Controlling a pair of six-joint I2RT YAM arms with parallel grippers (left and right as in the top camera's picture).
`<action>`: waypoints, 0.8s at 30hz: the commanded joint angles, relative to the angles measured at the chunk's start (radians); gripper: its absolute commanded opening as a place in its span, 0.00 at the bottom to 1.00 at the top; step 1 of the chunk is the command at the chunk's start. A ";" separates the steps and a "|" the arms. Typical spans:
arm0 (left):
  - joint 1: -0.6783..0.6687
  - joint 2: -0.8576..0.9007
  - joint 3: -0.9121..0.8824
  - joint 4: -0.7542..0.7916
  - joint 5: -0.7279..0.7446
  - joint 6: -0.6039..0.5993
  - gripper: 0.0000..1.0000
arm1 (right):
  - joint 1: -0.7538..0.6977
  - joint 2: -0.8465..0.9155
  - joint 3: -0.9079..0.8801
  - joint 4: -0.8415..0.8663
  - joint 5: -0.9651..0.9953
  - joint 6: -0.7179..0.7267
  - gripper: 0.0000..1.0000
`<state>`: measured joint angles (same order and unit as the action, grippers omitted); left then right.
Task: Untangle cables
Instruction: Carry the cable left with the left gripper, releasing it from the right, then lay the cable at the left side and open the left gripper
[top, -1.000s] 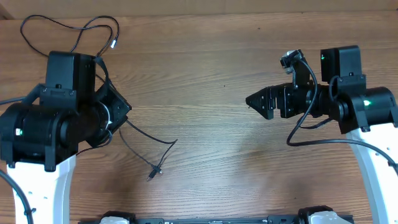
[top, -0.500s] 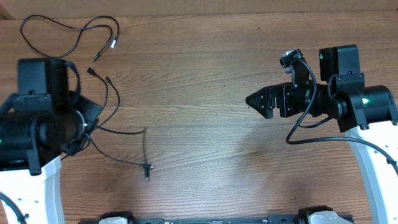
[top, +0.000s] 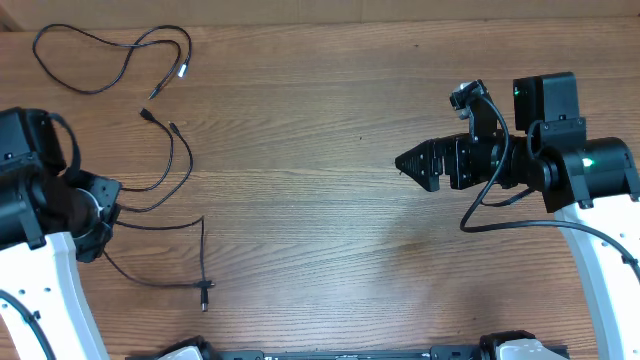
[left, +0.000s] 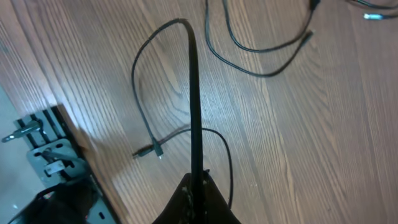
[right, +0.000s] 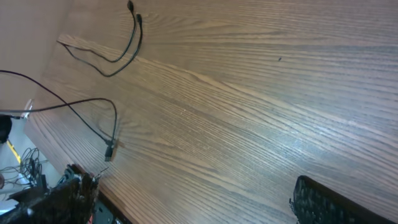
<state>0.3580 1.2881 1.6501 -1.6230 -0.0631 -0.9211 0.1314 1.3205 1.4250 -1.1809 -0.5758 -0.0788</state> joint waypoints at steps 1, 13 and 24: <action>0.083 -0.006 -0.115 0.088 0.115 0.100 0.04 | -0.002 0.002 0.016 -0.002 -0.001 -0.001 1.00; 0.346 0.088 -0.306 0.292 0.174 0.205 0.04 | -0.002 0.002 0.016 -0.004 -0.001 -0.001 1.00; 0.579 0.240 -0.306 0.433 0.209 0.226 0.04 | -0.002 0.002 0.016 -0.011 -0.002 0.003 1.00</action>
<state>0.8825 1.4864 1.3476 -1.2205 0.1345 -0.7216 0.1314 1.3212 1.4250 -1.1904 -0.5758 -0.0780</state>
